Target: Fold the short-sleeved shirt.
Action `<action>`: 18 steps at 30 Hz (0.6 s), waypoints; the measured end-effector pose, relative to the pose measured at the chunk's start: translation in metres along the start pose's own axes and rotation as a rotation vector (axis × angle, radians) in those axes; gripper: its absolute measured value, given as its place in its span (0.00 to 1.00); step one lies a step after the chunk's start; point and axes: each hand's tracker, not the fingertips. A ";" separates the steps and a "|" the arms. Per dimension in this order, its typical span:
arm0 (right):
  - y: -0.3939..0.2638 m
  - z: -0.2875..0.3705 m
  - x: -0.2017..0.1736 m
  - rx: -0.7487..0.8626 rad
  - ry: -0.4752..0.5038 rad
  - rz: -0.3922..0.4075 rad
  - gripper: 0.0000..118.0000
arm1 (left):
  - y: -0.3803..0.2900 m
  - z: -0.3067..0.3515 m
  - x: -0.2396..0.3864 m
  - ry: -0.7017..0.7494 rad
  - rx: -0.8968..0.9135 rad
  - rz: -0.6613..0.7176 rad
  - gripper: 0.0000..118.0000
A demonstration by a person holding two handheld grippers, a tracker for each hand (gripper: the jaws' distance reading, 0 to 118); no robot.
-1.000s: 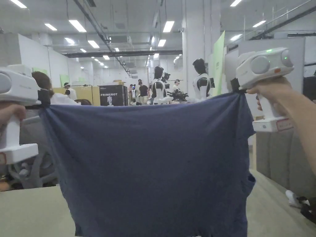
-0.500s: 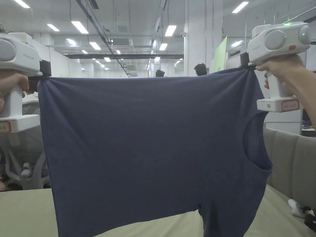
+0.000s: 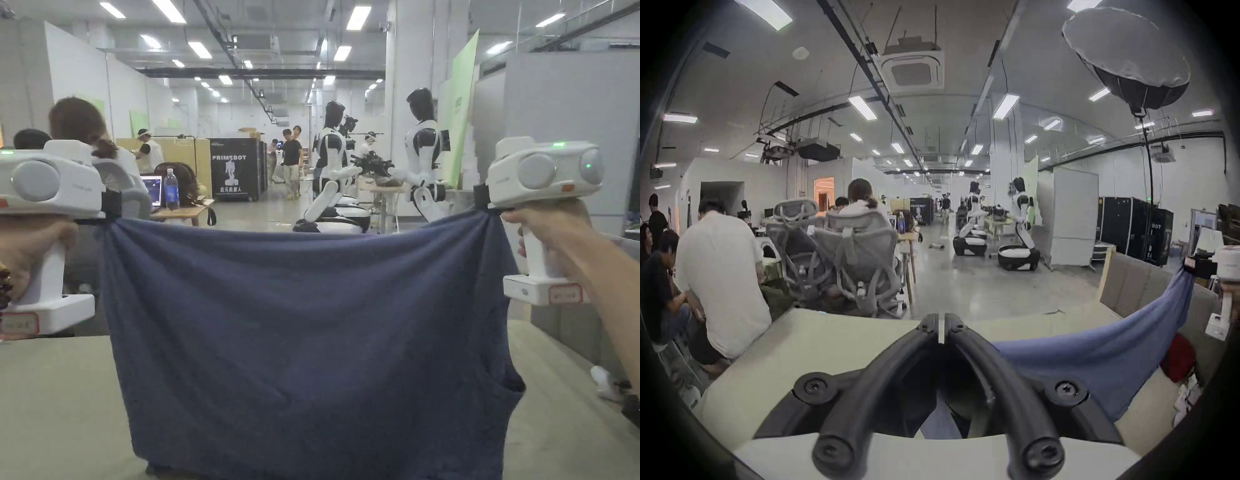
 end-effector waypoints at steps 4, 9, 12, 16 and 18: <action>-0.022 -0.001 0.004 -0.033 0.014 -0.018 0.01 | -0.022 0.002 -0.002 0.010 -0.054 -0.020 0.00; -0.053 0.059 0.012 -0.007 0.051 0.000 0.01 | -0.043 0.051 0.000 -0.033 0.004 0.019 0.00; -0.078 0.095 0.021 -0.031 0.054 0.022 0.01 | -0.063 0.082 -0.002 -0.052 -0.028 0.025 0.00; -0.126 0.150 0.032 -0.057 0.069 0.005 0.01 | -0.106 0.134 -0.001 -0.071 -0.062 -0.021 0.00; -0.155 0.176 0.035 -0.089 0.083 0.009 0.01 | -0.129 0.164 0.001 -0.077 -0.080 -0.040 0.00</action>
